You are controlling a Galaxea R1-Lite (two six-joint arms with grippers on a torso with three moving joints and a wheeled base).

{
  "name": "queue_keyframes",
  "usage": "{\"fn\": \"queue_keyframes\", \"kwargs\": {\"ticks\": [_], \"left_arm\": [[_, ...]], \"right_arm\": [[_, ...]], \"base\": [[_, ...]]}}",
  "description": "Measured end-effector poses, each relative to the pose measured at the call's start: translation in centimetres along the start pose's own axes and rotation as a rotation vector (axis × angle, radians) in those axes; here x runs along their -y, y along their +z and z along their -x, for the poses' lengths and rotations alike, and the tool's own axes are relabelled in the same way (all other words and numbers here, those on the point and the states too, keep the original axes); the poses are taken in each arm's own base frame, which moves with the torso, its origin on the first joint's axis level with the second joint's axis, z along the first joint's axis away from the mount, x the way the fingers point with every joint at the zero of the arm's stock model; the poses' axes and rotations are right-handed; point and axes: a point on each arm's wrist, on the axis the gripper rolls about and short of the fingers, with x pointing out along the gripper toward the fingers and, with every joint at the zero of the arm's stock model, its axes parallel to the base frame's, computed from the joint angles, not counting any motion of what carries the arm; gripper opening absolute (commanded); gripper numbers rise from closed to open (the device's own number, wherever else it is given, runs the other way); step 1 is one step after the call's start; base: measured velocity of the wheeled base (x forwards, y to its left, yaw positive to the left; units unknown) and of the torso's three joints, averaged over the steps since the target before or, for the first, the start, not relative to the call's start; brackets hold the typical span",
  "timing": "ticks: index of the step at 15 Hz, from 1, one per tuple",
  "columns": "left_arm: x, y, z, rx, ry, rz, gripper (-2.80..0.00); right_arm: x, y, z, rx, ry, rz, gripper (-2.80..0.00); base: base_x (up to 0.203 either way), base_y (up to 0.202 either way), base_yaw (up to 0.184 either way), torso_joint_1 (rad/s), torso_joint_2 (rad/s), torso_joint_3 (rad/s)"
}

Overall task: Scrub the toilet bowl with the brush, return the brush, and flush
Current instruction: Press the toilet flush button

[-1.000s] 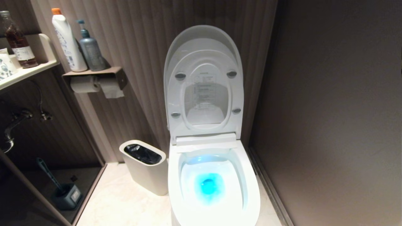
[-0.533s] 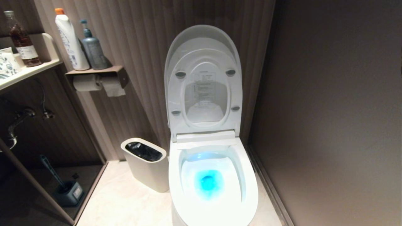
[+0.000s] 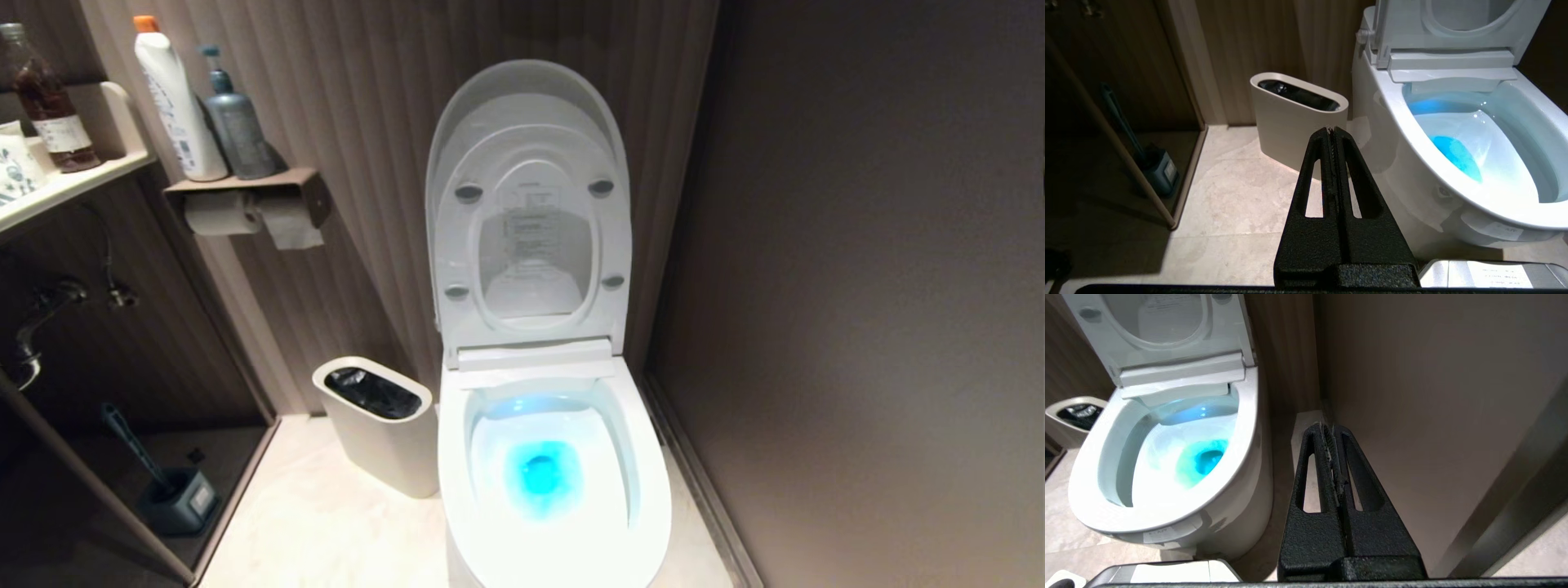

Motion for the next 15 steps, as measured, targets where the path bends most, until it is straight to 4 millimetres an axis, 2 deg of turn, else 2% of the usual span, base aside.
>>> {"fn": "queue_keyframes", "kwargs": {"ticks": [2,5,15], "left_arm": [[0.0,0.0,0.0,0.0,0.0,0.0,-2.8],[0.0,0.03,0.0,0.003,0.0,0.0,-2.8],[0.0,0.02,0.0,0.002,-0.001,0.0,-2.8]], "right_arm": [[0.0,-0.01,0.0,-0.001,0.0,-0.001,-2.8],[0.0,0.02,0.0,0.002,-0.001,-0.003,-2.8],[0.0,0.03,0.0,0.002,-0.002,-0.006,-2.8]], "base": [[0.0,0.0,0.0,0.258,-0.19,-0.207],[0.0,0.0,0.0,0.192,-0.61,-0.181],[0.0,0.0,0.0,0.164,-0.44,-0.187]]}}
